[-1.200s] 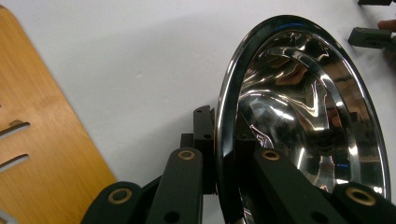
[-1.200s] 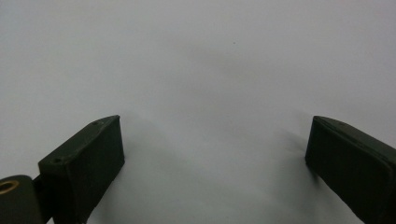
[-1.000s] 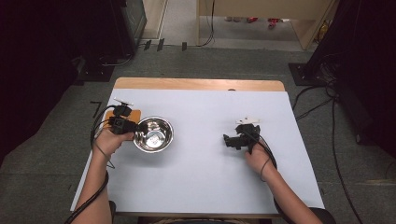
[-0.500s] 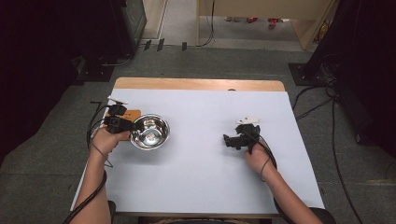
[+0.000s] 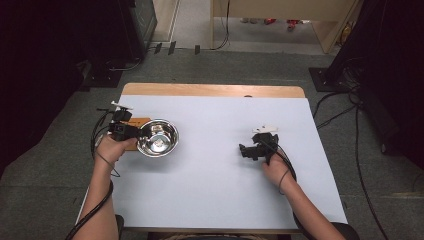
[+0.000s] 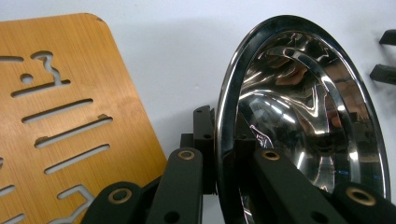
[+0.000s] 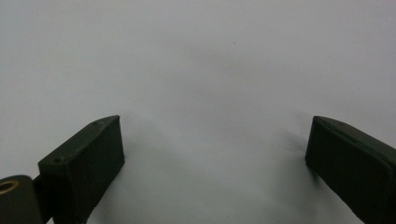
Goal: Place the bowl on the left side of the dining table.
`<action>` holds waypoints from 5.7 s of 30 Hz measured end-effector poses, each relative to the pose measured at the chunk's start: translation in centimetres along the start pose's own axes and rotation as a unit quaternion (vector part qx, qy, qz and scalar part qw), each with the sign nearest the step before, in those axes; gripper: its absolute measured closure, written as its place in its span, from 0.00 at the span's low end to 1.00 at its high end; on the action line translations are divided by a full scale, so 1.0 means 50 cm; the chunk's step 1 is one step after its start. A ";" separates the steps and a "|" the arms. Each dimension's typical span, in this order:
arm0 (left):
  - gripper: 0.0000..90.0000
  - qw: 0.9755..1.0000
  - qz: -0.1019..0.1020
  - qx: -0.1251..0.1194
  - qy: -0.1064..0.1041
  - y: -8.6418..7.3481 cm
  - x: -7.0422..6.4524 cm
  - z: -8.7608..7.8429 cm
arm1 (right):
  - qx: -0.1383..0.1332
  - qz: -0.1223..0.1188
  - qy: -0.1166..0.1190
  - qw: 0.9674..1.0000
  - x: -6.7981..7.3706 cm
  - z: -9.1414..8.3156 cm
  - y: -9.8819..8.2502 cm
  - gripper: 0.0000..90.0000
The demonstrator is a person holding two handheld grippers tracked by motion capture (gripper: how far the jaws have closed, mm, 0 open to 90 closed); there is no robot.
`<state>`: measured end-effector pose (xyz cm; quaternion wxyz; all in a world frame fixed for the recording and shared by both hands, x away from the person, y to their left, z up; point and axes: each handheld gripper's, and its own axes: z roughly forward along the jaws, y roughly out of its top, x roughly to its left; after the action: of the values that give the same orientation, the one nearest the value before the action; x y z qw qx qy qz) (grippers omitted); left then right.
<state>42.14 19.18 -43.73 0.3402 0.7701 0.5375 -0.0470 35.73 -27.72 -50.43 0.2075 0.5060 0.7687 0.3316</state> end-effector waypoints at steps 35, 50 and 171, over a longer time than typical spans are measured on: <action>0.96 0.997 -0.055 -0.032 0.044 -0.008 0.061 -0.029 | 0.000 -0.001 0.000 1.000 0.000 0.000 0.000 0.05; 0.96 0.994 -0.080 -0.048 0.056 -0.012 0.088 -0.045 | 0.000 -0.001 0.000 1.000 0.000 0.000 0.000 0.04; 0.38 0.971 -0.081 -0.104 0.197 -0.026 0.088 -0.123 | 0.000 0.000 0.000 1.000 0.000 0.000 0.000 0.04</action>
<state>41.06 26.45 -41.56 0.3009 0.6783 0.6568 0.1342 35.73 -27.73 -50.43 0.2076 0.5056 0.7690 0.3316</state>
